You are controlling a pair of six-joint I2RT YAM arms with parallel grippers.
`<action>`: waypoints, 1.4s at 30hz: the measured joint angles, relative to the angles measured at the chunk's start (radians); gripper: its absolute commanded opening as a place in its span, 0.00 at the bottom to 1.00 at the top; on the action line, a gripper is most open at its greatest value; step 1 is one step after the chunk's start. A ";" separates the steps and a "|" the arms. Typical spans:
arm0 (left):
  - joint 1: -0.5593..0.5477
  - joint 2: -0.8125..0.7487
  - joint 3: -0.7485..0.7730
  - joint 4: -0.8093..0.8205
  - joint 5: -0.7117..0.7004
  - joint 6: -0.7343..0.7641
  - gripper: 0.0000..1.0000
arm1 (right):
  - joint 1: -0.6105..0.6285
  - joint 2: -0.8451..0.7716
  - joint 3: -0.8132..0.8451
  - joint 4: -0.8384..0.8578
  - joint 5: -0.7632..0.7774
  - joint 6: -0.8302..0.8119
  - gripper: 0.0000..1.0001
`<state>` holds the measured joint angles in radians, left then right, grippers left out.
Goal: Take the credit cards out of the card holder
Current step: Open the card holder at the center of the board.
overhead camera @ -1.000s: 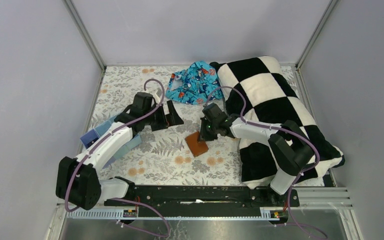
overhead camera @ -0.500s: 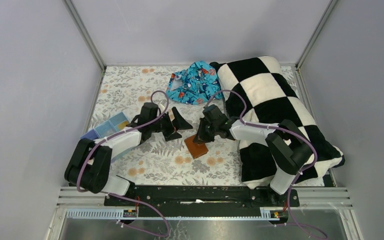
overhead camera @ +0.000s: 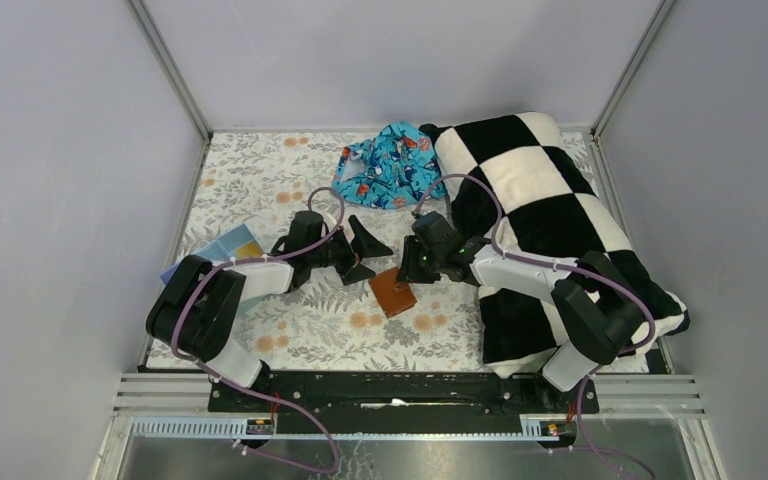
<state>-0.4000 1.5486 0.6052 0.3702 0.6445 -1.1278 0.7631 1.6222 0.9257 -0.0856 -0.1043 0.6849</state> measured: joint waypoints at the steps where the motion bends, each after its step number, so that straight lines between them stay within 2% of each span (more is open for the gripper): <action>1: -0.003 0.011 0.000 0.005 0.000 -0.007 0.98 | 0.005 0.000 0.000 -0.001 0.016 -0.014 0.32; 8: -0.028 0.069 0.000 0.014 -0.011 -0.034 0.99 | 0.063 0.000 0.001 -0.019 0.072 -0.080 0.34; 14: -0.030 0.091 0.000 0.031 -0.011 -0.060 0.99 | 0.111 0.020 0.014 -0.022 0.121 -0.105 0.48; 20: -0.030 0.093 0.000 0.035 -0.011 -0.061 0.99 | 0.168 0.068 0.037 -0.026 0.226 -0.138 0.47; 27: -0.024 0.098 0.001 0.045 -0.020 -0.071 0.99 | 0.212 0.106 0.065 -0.035 0.380 -0.175 0.39; 29: -0.024 0.098 0.001 0.045 -0.021 -0.072 0.99 | 0.217 0.111 0.068 -0.036 0.407 -0.180 0.39; 31: -0.024 0.098 0.001 0.044 -0.023 -0.074 0.99 | 0.223 0.114 0.071 -0.036 0.433 -0.184 0.43; 42: -0.024 0.101 0.002 0.044 -0.025 -0.069 0.99 | 0.244 0.121 0.072 -0.036 0.525 -0.225 0.43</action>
<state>-0.4240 1.6497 0.6071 0.4141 0.6197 -1.1973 1.0069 1.7435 0.9974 -0.1219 0.4206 0.4595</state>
